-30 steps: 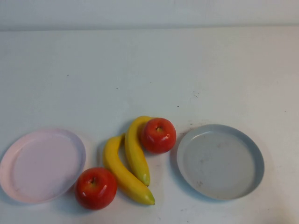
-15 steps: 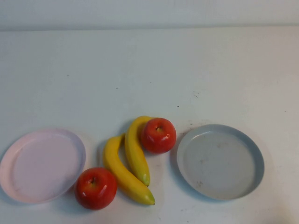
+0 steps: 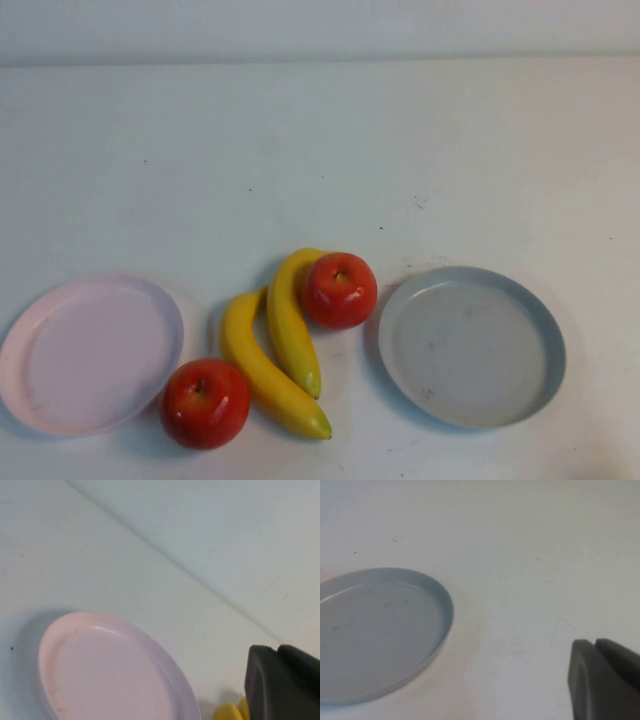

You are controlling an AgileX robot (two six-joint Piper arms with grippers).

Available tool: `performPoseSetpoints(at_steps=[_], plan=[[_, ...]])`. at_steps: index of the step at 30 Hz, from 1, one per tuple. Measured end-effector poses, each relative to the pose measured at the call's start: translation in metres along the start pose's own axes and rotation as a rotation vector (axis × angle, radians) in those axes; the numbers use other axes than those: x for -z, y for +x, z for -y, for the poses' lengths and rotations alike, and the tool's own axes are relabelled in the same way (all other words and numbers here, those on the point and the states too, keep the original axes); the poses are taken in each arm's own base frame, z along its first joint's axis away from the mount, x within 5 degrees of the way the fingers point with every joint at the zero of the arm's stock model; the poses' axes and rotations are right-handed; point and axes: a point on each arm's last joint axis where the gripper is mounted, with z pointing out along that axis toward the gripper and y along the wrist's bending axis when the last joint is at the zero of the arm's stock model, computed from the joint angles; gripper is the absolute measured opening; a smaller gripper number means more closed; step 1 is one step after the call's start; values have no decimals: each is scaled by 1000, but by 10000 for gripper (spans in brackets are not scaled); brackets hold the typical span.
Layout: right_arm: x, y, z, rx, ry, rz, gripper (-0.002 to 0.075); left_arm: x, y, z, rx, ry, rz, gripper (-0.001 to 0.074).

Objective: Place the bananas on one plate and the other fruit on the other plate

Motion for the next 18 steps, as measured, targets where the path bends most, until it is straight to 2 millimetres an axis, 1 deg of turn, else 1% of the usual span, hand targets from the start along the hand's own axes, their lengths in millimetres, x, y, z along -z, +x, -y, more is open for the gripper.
performPoseSetpoints(at_steps=[2, 6, 9, 12, 14, 18], plan=[[0, 0, 0, 0, 0, 0, -17, 2, -5, 6, -20, -34, -64, 0], [0, 0, 0, 0, 0, 0, -17, 3, -35, 33, -134, -93, -193, 0], [0, 0, 0, 0, 0, 0, -17, -1, -61, 55, -257, -128, -305, -1], [0, 0, 0, 0, 0, 0, -17, -10, -80, 73, -408, -167, -487, -1], [0, 0, 0, 0, 0, 0, -17, -20, -86, 79, -501, -190, -642, -2], [0, 0, 0, 0, 0, 0, -17, -45, -85, 83, -612, -175, -894, -2]])
